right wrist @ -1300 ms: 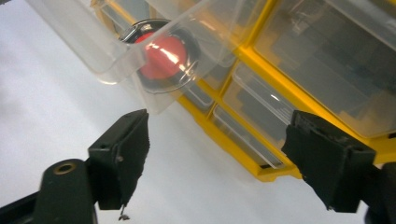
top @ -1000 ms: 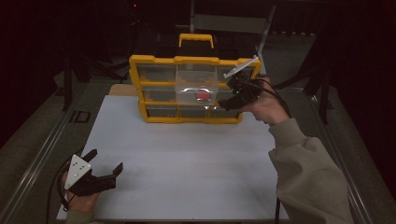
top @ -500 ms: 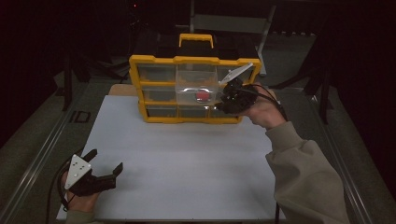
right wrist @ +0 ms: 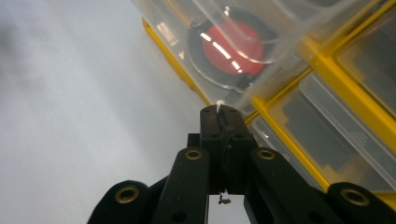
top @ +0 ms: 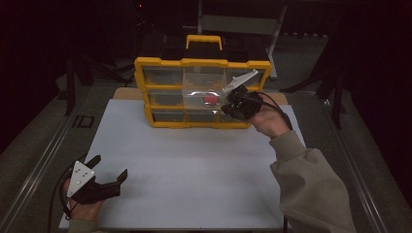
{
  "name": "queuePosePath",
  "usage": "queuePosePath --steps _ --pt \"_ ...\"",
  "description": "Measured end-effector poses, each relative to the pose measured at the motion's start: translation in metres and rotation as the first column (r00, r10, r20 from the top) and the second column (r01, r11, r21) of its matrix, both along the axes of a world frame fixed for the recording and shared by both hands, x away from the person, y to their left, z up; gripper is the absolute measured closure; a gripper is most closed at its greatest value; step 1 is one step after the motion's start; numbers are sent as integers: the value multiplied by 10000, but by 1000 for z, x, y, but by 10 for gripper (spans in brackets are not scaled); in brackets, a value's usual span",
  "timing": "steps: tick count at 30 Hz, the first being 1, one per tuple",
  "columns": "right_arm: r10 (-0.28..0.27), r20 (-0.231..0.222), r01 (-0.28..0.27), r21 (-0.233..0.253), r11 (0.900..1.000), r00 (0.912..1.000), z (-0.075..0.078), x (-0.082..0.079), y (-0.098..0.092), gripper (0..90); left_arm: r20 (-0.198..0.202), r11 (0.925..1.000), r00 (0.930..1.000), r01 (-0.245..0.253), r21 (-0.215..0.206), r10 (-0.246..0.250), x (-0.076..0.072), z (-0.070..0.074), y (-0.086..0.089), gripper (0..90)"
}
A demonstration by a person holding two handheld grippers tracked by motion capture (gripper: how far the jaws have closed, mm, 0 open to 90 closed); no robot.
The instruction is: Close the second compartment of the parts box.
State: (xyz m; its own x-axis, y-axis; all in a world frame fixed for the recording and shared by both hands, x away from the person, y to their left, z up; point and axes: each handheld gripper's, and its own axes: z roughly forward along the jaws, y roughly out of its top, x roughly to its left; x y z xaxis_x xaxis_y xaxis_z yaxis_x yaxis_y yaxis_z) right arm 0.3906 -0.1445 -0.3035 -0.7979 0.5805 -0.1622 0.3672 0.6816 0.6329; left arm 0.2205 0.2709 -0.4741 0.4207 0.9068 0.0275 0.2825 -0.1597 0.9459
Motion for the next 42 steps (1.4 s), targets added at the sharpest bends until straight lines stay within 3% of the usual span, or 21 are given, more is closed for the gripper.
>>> queuePosePath --steps 19,42 --pt "202 -45 -201 152 9997 9998 -21 0 19 891 -10 10000 10000 5 -2 -5 0 0 0 4" --pt "201 387 -212 299 9993 9990 -33 4 35 893 -43 10000 10000 10 -16 -10 0 -1 0 4"
